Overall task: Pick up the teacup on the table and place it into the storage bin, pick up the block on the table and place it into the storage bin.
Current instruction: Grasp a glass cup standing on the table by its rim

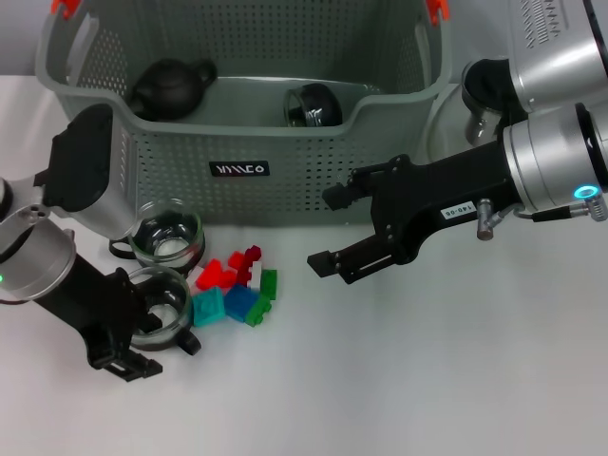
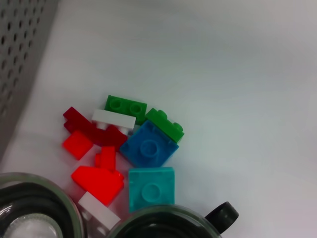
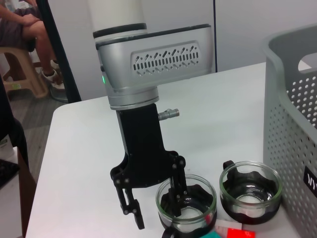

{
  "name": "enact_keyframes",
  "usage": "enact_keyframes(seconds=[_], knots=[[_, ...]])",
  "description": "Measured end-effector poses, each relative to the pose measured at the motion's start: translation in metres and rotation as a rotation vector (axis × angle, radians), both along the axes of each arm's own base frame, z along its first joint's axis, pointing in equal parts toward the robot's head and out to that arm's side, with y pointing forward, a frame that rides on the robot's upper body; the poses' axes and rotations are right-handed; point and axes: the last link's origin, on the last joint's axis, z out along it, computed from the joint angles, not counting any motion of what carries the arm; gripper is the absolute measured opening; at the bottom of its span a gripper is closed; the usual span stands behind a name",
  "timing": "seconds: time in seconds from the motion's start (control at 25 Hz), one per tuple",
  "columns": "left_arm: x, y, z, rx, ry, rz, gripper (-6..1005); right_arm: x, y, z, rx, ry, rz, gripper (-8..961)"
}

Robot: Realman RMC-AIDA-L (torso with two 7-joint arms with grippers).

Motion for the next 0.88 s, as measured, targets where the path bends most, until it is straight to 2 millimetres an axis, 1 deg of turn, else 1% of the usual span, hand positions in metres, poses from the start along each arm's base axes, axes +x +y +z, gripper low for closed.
enact_keyframes(seconds=[0.2, 0.64, 0.88], knots=[[0.0019, 0.0000, -0.0023, -0.010, 0.007, -0.010, 576, -0.0009, -0.0001, -0.0004, -0.001, 0.004, 0.001, 938], [0.0021, 0.0021, -0.0039, -0.006, 0.026, -0.019, 555, -0.0028, 0.0004, -0.0002, 0.003, 0.016, 0.006, 939], [0.0006, 0.0023, -0.0049, -0.016, 0.037, -0.006, 518, -0.0030, 0.0015, -0.0001, 0.011, 0.017, 0.009, 939]])
